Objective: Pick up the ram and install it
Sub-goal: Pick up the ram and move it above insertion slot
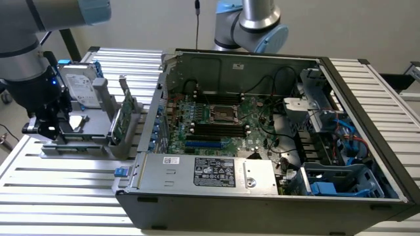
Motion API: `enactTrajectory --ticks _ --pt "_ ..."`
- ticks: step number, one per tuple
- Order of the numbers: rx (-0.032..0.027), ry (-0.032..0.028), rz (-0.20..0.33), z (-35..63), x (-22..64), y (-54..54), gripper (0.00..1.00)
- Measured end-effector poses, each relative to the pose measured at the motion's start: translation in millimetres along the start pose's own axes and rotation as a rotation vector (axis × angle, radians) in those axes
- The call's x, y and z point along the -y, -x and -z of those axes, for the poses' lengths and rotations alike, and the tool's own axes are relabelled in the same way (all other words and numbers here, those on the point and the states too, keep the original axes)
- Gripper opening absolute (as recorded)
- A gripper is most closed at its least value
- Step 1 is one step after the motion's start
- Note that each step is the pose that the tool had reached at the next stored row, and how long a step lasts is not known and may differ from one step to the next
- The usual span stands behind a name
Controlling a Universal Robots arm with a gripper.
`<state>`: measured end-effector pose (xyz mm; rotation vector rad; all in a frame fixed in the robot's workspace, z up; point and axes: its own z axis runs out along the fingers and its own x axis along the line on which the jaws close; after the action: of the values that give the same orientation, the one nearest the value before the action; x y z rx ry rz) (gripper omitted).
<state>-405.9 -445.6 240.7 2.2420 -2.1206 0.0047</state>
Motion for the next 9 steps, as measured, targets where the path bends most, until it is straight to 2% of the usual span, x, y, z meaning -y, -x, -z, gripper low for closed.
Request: enactTrajectory --ticks 9 --pt "-0.0001 0.0001 0.0 -16.3 0.6 0.1 0.42"
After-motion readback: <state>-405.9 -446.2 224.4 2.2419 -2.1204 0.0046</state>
